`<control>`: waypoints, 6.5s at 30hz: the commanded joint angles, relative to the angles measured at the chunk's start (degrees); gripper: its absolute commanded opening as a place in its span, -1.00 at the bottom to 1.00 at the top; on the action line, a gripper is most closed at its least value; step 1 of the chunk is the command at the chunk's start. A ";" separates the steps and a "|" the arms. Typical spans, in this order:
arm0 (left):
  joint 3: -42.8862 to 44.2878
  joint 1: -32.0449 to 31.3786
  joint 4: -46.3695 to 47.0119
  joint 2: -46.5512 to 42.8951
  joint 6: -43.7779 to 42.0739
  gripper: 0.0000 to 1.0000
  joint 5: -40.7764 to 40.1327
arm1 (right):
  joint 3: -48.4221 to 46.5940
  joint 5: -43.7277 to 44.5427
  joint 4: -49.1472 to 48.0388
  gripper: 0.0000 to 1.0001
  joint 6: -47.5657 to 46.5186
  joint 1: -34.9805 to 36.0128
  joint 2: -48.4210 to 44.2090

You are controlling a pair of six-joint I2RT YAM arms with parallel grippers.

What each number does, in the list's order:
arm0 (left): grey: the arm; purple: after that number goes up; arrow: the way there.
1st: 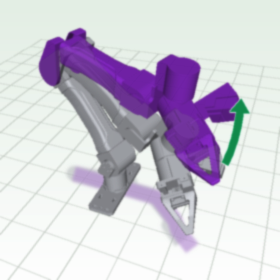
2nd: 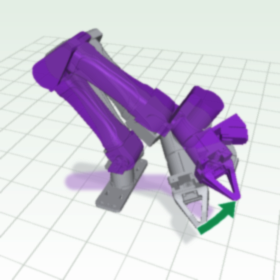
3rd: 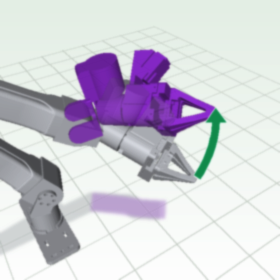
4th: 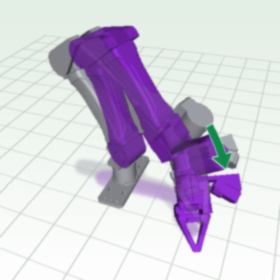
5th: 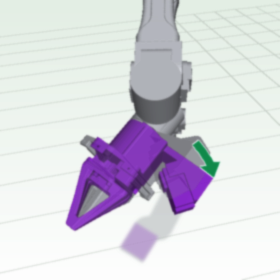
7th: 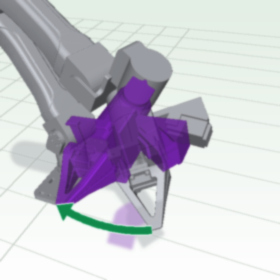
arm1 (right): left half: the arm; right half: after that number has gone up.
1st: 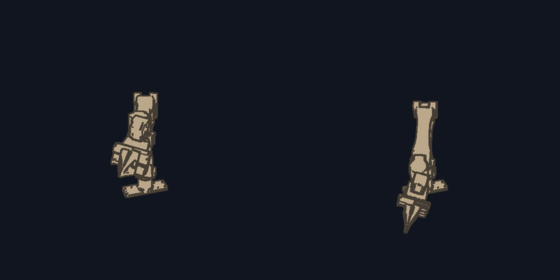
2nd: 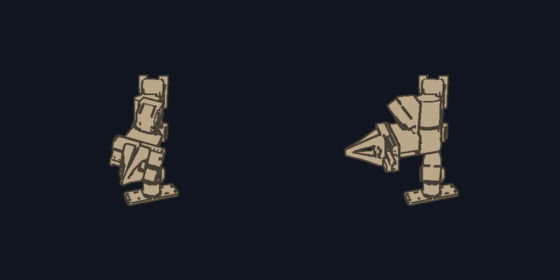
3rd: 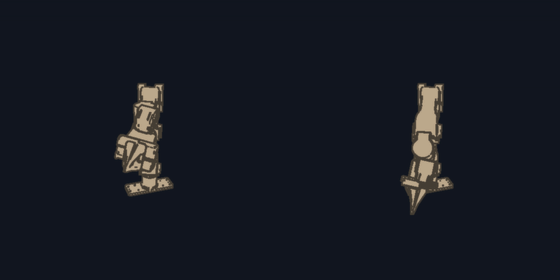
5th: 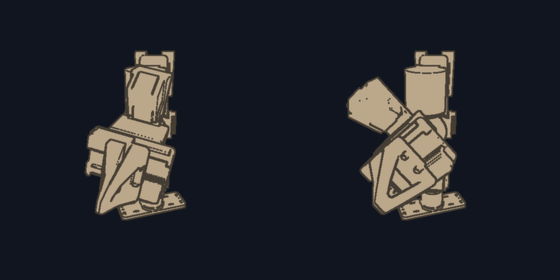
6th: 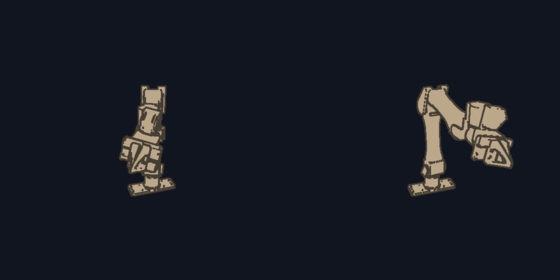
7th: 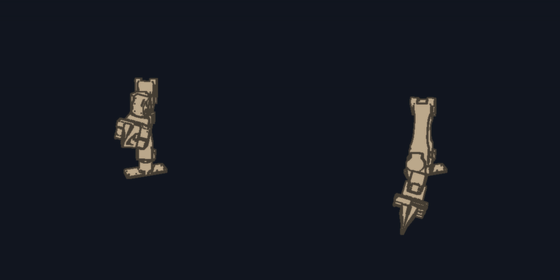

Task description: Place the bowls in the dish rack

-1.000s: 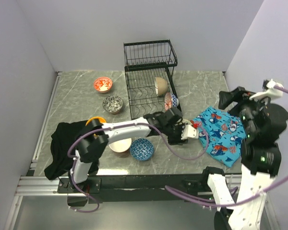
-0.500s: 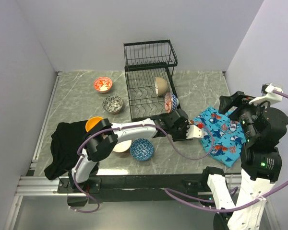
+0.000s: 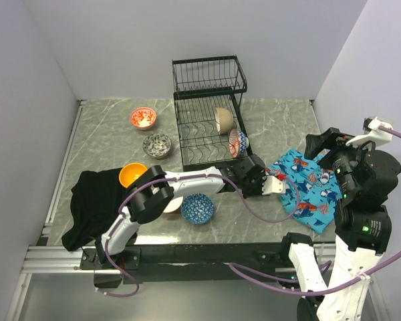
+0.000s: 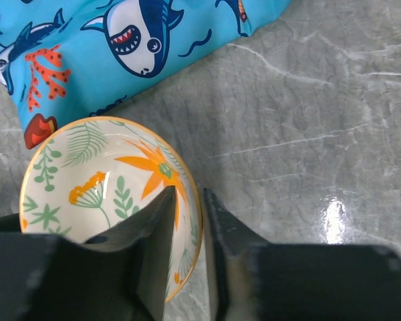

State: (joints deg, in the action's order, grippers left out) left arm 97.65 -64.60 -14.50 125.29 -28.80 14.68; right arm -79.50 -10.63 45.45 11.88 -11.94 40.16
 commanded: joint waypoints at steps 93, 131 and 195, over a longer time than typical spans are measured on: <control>-25.84 34.54 64.25 -10.69 94.72 -0.98 -5.53 | -2.50 2.46 0.52 0.54 -11.00 0.08 22.42; -26.81 37.09 58.01 -15.26 101.83 -0.98 -8.17 | -2.67 3.34 0.43 0.54 -11.35 1.31 23.47; -11.87 35.24 47.55 -2.69 108.07 -0.98 -19.16 | -11.29 9.75 0.08 0.53 -16.27 11.42 35.25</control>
State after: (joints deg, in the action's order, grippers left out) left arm 81.58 -28.97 30.04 122.21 79.85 -2.15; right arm -87.85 -1.91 46.39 -3.51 -1.15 75.29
